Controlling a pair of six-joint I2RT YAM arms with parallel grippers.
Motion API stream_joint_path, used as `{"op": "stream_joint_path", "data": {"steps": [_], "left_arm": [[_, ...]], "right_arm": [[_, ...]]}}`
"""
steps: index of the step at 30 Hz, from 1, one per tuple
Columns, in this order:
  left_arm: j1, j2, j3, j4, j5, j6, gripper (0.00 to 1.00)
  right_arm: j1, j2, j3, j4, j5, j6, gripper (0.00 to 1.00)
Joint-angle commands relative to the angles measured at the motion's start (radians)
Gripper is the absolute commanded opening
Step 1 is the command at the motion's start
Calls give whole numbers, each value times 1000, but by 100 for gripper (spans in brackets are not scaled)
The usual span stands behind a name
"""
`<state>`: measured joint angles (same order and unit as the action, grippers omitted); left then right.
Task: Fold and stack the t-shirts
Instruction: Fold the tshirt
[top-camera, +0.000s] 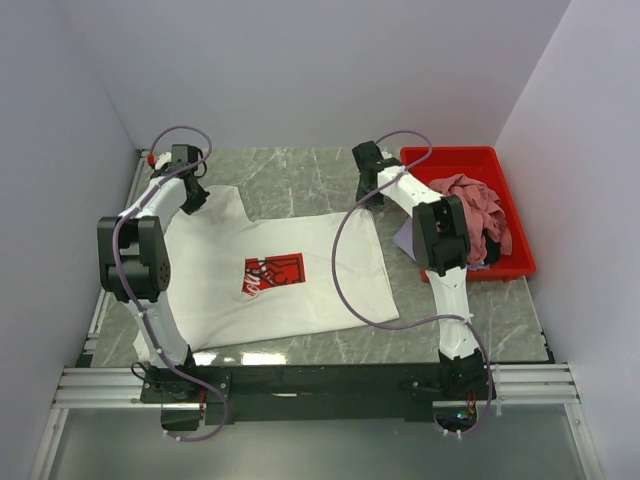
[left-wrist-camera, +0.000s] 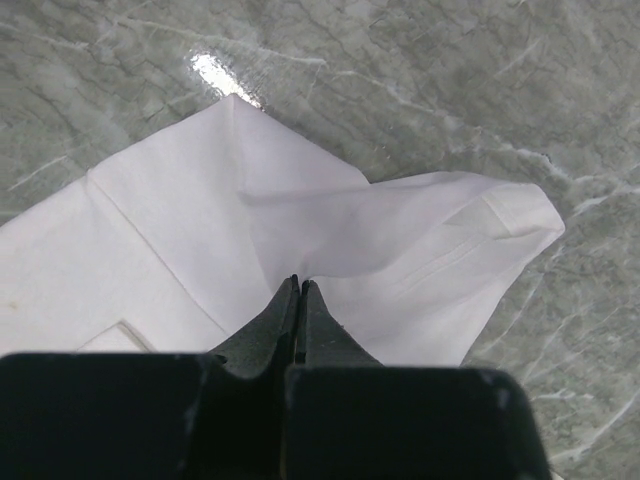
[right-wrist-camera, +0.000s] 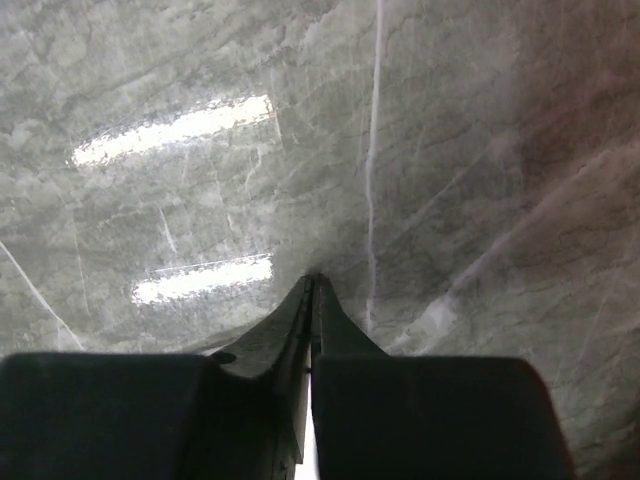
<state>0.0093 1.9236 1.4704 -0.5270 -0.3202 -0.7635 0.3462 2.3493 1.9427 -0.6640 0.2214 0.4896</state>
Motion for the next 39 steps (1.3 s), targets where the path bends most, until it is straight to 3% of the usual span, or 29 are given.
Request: {"op": "stream_joint_path", "data": {"steps": [1, 15, 22, 32, 39], "left_arm": [[-3, -98, -34, 35, -3, 1, 0], [-48, -369, -323, 84, -22, -33, 0], [-54, -592, -501, 73, -56, -80, 0], [-54, -860, -702, -7, -91, -184, 0], [-54, -994, -705, -145, -135, -296, 0]], "right_arm": [[22, -47, -10, -6, 2, -9, 1], [74, -254, -221, 72, 32, -11, 0], [86, -363, -361, 110, 45, 6, 0], [93, -476, -508, 139, 53, -8, 0], [93, -518, -557, 130, 68, -11, 0]]}}
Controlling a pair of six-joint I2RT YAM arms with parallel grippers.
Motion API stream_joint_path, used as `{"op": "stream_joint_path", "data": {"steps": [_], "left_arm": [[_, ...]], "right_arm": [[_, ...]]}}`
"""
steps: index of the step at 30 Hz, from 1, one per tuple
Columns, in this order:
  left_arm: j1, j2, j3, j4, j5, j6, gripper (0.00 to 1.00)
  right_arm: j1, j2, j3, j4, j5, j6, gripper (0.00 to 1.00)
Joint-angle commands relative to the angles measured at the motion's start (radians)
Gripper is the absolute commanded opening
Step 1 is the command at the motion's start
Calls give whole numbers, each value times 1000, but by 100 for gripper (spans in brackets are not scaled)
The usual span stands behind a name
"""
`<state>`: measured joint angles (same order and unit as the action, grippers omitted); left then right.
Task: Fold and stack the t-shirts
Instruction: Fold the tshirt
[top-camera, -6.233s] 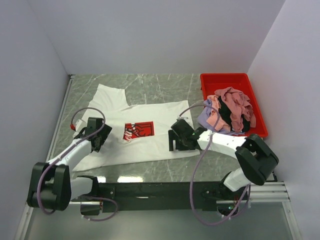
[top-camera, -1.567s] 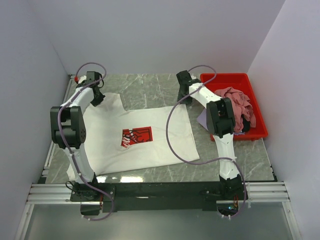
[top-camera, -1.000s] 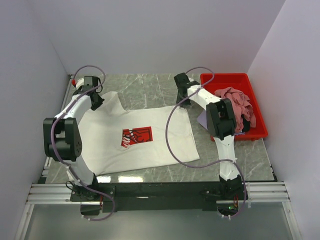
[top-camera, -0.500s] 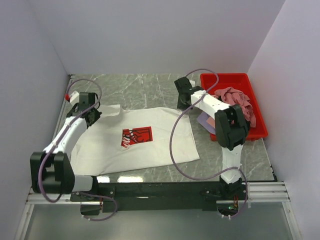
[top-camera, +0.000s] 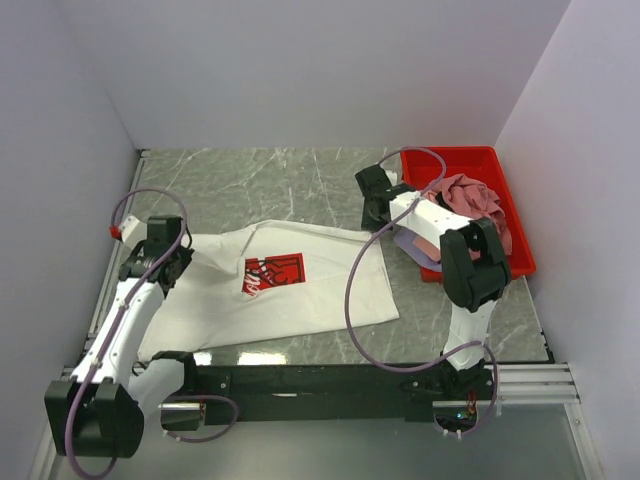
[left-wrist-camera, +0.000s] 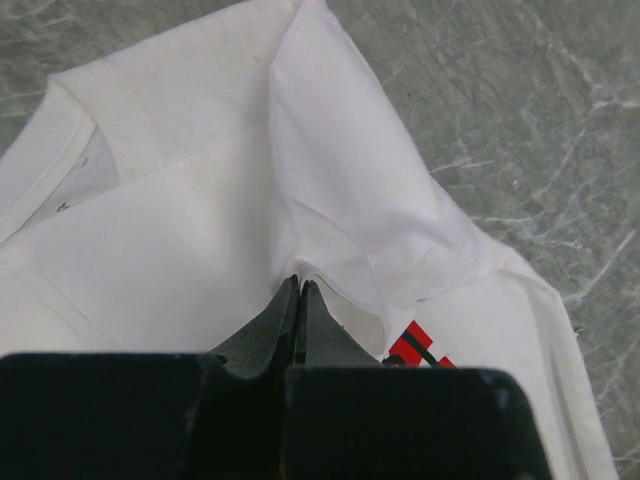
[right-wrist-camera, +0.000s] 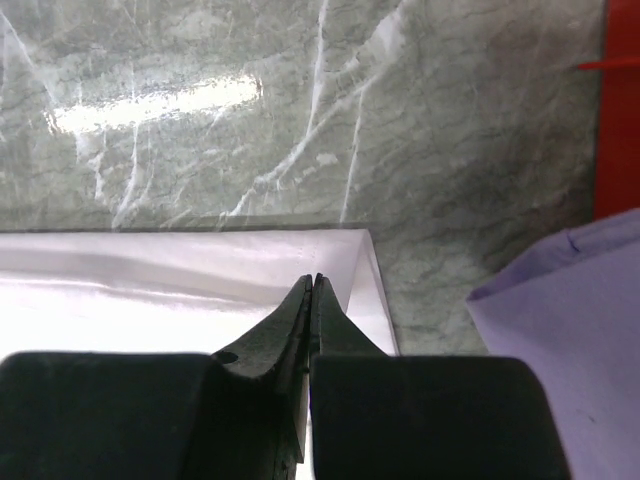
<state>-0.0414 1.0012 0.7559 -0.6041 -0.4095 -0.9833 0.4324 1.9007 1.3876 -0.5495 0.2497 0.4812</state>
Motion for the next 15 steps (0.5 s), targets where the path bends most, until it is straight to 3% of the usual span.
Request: {"op": "stream_joint_path", "data": {"steps": [1, 15], "left_arm": [[-3, -90, 13, -85, -46, -83, 0], [-3, -317, 48, -324, -78, -198, 0]], "right_arm": [[6, -72, -4, 14, 43, -6, 0], [8, -127, -5, -21, 56, -32, 0]]}}
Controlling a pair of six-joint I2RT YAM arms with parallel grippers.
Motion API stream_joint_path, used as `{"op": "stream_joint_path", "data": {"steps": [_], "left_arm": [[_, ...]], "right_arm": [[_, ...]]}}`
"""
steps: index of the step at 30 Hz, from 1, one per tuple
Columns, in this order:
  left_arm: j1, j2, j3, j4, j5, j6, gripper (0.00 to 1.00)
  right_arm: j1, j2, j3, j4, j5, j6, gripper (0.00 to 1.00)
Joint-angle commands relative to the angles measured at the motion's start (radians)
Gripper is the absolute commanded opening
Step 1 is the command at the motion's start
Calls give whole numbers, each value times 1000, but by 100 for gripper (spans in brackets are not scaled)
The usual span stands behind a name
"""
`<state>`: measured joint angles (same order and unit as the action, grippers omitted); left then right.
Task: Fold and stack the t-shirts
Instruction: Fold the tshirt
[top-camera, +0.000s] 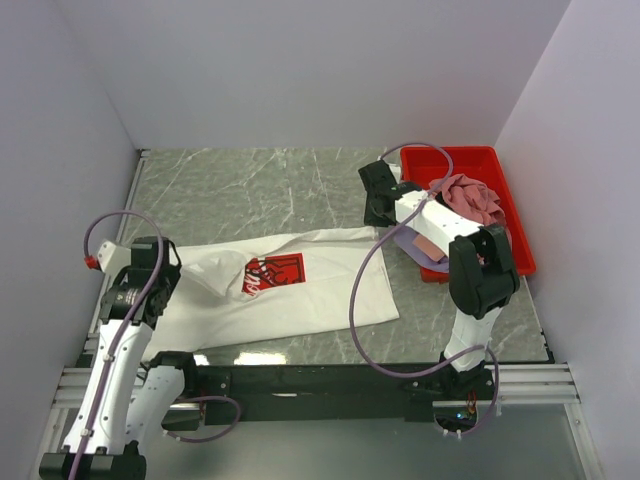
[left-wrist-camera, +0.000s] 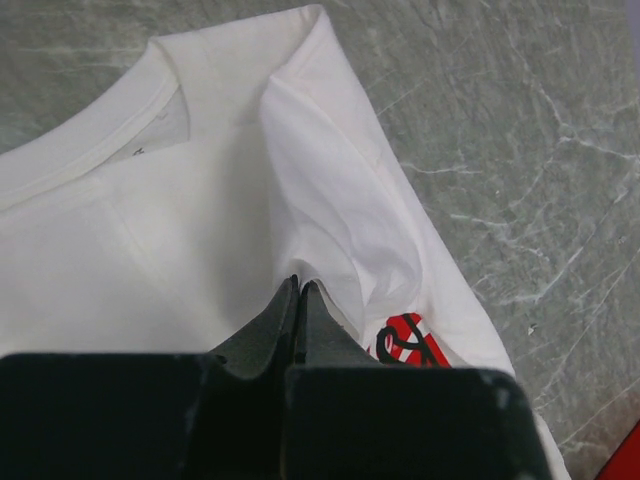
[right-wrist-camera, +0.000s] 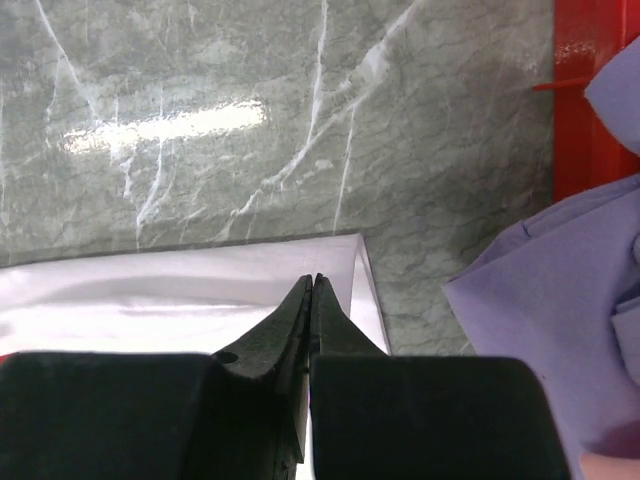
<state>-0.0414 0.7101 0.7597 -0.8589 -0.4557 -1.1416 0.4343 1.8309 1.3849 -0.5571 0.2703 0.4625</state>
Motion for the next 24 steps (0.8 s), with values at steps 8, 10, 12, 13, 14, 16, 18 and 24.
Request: {"op": "stream_joint_path", "data": {"steps": [8, 10, 12, 13, 14, 16, 18, 24], "left_arm": [[-3, -89, 78, -147, -24, -70, 0], [-3, -97, 96, -170, -31, -79, 0], [-3, -109, 110, -207, -31, -115, 0], [-3, -115, 113, -216, -25, -121, 0], [-3, -123, 119, -227, -23, -125, 0], [-3, -146, 127, -250, -28, -129, 0], [-3, -165, 139, -287, -29, -136, 0], [-3, -210, 129, -351, -2, -155, 0]], "right_arm": [[4, -67, 17, -38, 46, -24, 0], [4, -70, 28, -46, 47, -28, 0], [4, -67, 35, -52, 58, -35, 0], [4, -67, 46, -55, 61, -39, 0], [3, -58, 55, -61, 72, -39, 0], [4, -50, 75, -78, 78, -45, 0], [3, -45, 86, -90, 87, -51, 0], [1, -41, 89, -98, 90, -67, 0]]}}
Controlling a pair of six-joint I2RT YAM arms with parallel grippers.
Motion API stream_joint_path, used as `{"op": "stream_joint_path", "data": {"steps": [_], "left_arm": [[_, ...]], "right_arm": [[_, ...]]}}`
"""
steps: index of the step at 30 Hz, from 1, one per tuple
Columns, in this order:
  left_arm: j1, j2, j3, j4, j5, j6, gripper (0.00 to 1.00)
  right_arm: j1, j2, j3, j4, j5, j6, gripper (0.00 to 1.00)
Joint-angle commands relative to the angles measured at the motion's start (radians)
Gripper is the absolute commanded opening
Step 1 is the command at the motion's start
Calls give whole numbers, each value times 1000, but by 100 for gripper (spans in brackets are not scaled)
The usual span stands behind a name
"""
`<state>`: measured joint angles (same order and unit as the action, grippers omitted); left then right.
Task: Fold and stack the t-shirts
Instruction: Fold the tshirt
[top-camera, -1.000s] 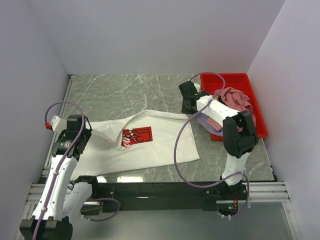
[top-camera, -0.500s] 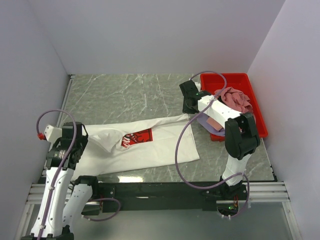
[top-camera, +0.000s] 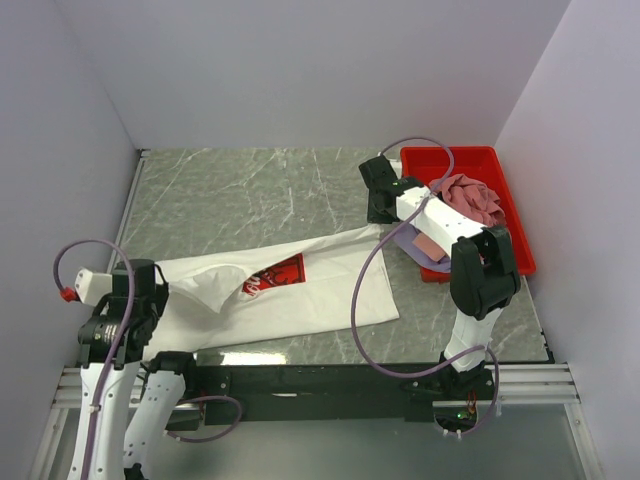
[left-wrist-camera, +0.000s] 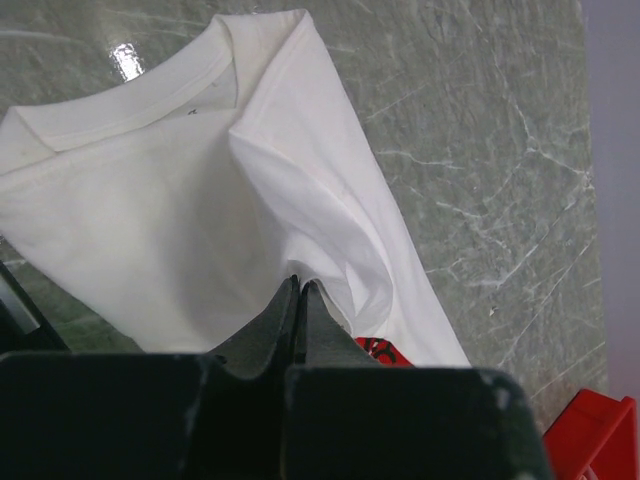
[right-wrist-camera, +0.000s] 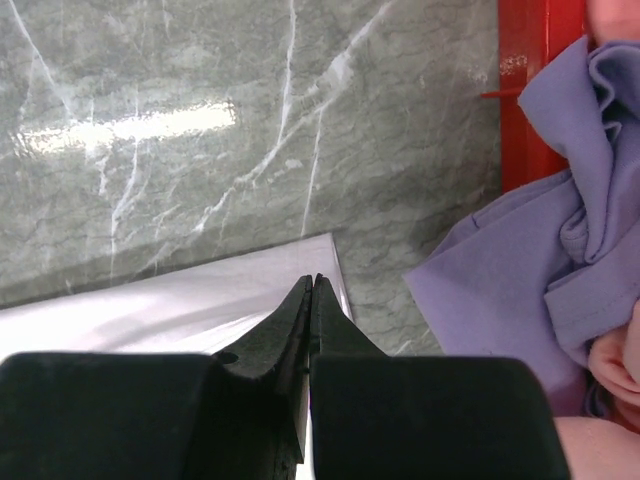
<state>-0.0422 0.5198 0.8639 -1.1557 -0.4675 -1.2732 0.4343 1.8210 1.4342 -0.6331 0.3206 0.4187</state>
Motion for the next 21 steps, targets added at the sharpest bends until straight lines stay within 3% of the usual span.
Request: {"op": "stream_joint_path", "data": {"steps": [1, 11, 19, 20, 21], "left_arm": [[-2, -26, 20, -56, 19, -22, 0], [-2, -93, -11, -216, 85, -72, 0], [-1, -144, -65, -214, 121, -68, 0], [-1, -150, -68, -213, 113, -74, 0], [-1, -165, -68, -214, 101, -81, 0]], "right_arm": [[3, -28, 45, -28, 40, -23, 0], [3, -22, 22, -19, 43, -40, 0], [1, -20, -24, 7, 41, -40, 0], [3, -17, -26, 6, 43, -37, 2], [3, -14, -29, 3, 46, -26, 12]]}}
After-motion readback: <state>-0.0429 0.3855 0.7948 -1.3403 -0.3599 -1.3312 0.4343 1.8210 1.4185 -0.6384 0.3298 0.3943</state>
